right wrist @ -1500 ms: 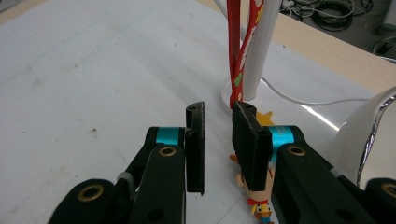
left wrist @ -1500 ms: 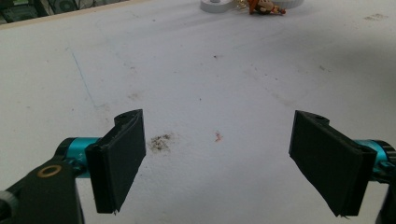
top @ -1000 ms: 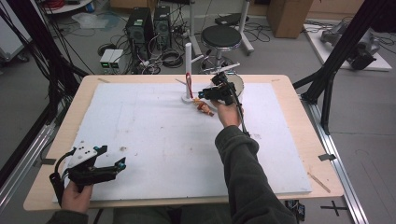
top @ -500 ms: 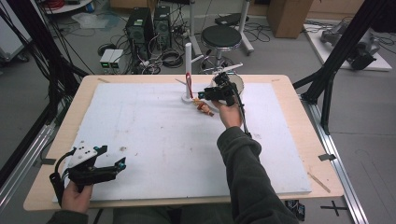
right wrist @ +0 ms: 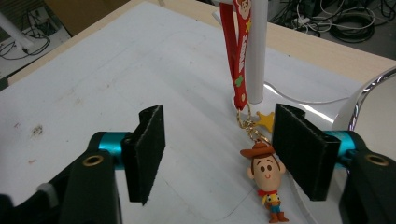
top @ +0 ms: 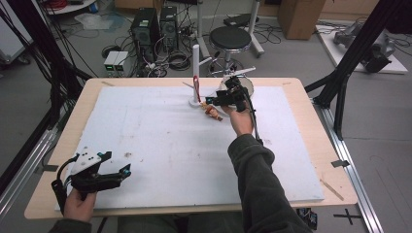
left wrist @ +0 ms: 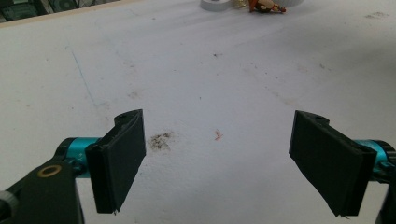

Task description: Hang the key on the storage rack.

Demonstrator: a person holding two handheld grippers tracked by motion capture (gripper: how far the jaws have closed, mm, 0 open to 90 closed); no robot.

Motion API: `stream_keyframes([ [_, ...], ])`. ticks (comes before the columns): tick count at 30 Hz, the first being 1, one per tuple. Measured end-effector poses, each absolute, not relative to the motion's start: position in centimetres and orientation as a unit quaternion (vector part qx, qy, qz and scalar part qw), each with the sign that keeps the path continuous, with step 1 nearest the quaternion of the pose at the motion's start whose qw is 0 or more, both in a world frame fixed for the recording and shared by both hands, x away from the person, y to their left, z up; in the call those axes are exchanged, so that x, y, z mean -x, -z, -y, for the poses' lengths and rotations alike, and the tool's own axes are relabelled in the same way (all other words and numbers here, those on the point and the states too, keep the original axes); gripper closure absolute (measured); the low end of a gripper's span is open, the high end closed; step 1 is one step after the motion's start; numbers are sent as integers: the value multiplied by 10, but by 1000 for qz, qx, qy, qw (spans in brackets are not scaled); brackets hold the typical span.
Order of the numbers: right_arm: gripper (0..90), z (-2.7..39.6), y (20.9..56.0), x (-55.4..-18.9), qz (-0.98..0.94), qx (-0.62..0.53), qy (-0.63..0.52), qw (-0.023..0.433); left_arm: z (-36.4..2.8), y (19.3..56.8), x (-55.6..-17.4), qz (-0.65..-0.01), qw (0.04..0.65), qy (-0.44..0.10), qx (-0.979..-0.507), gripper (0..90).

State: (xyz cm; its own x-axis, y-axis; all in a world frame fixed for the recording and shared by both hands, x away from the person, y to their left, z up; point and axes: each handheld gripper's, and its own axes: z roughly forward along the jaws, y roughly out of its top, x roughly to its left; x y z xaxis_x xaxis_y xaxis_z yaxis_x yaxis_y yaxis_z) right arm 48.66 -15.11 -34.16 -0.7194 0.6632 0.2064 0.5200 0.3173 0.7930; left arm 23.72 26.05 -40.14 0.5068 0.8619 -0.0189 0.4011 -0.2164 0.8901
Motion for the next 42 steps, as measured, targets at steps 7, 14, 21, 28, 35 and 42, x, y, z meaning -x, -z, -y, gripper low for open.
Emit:
stream_keyframes([
  [7, 267, 157, 344, -479, -807, -364, -459, 69, -259, 402, -238, -427, 457, -252, -738, 191],
  [14, 199, 161, 343, -469, -807, -355, -468, 70, -259, 402, -238, -428, 456, -250, -739, 191],
  [21, 163, 165, 343, -459, -805, -347, -476, 75, -259, 402, -238, -429, 455, -249, -739, 191],
  [28, 130, 171, 348, -451, -803, -345, -481, 74, -259, 403, -239, -429, 454, -246, -741, 191],
  [35, 122, 175, 355, -443, -800, -346, -486, 71, -259, 403, -239, -428, 453, -247, -742, 191],
  [42, 119, 179, 353, -435, -800, -341, -488, 73, -260, 403, -238, -428, 454, -247, -741, 191],
])
